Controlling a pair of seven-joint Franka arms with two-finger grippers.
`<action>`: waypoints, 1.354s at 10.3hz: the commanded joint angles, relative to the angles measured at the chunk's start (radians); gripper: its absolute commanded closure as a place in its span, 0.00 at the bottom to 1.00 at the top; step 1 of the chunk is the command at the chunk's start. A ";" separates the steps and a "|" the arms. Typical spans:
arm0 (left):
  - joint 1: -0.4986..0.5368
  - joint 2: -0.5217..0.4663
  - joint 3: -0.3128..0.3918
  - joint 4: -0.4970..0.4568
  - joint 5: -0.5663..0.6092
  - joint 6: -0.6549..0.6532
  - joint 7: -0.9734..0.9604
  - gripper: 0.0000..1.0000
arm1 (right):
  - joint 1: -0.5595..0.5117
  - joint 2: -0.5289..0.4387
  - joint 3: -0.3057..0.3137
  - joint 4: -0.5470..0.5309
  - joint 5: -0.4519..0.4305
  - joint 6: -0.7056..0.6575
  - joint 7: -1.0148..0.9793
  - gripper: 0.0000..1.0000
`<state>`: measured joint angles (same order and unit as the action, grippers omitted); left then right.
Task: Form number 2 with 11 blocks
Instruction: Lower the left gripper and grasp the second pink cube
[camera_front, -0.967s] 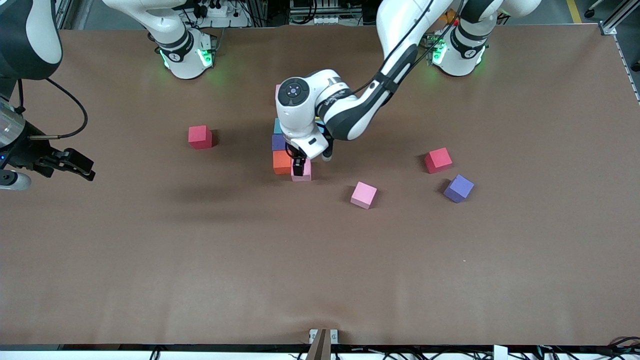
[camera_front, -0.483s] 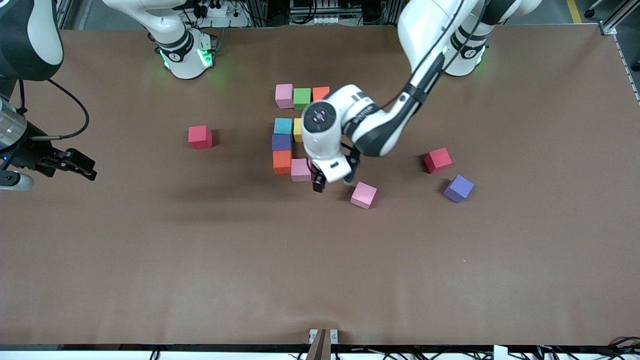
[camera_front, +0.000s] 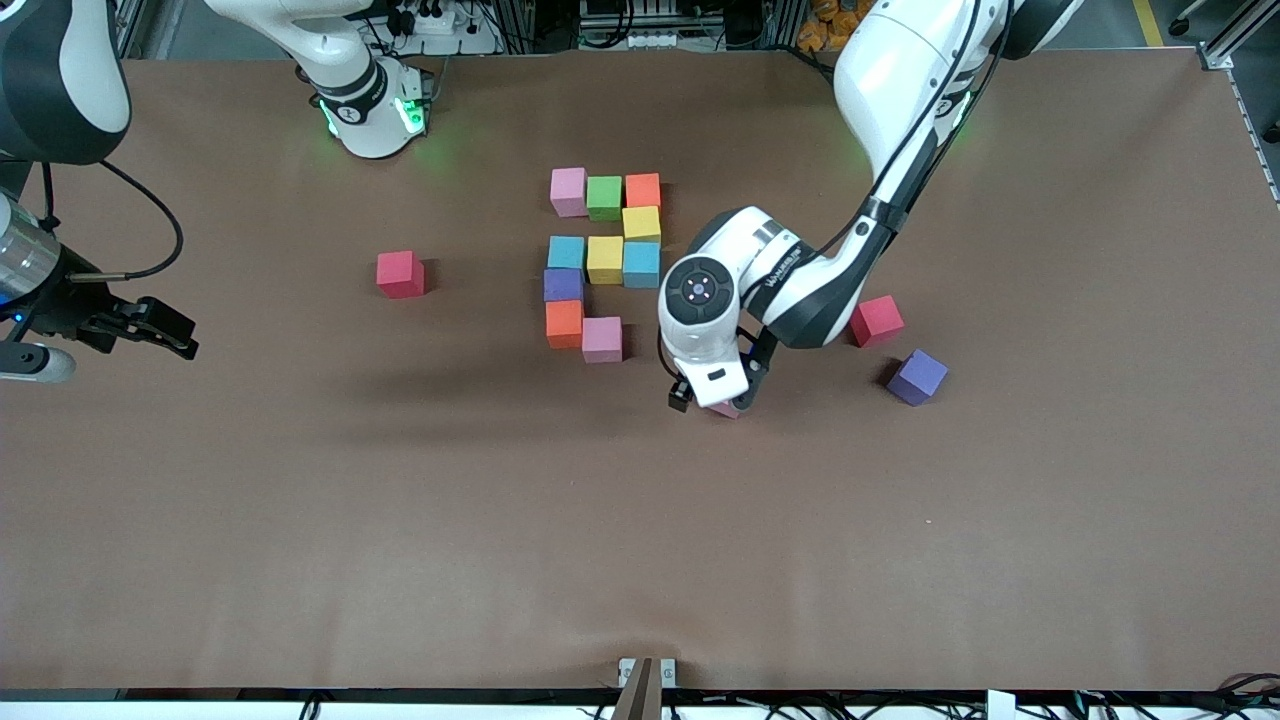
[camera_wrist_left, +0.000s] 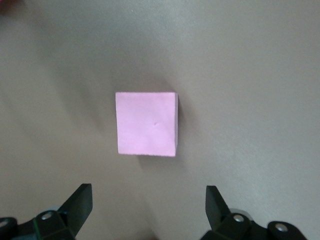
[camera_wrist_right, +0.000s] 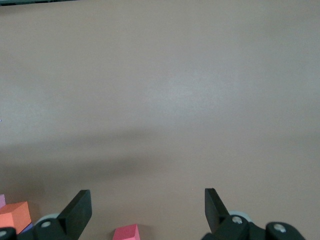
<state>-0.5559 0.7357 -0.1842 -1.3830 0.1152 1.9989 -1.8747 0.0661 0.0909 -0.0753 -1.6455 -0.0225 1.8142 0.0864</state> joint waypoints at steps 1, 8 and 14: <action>0.017 -0.016 0.000 -0.048 -0.029 -0.011 0.031 0.00 | 0.001 0.009 0.005 0.016 -0.014 -0.015 0.007 0.00; 0.108 -0.065 -0.001 -0.169 -0.042 0.136 -0.035 0.00 | 0.014 0.010 0.005 0.013 -0.014 -0.021 0.007 0.00; 0.097 -0.053 0.000 -0.224 -0.028 0.205 -0.034 0.00 | 0.014 0.015 0.005 0.013 -0.014 -0.021 0.007 0.00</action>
<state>-0.4525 0.7102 -0.1862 -1.5538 0.0950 2.1729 -1.8934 0.0778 0.1023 -0.0726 -1.6455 -0.0225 1.8054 0.0864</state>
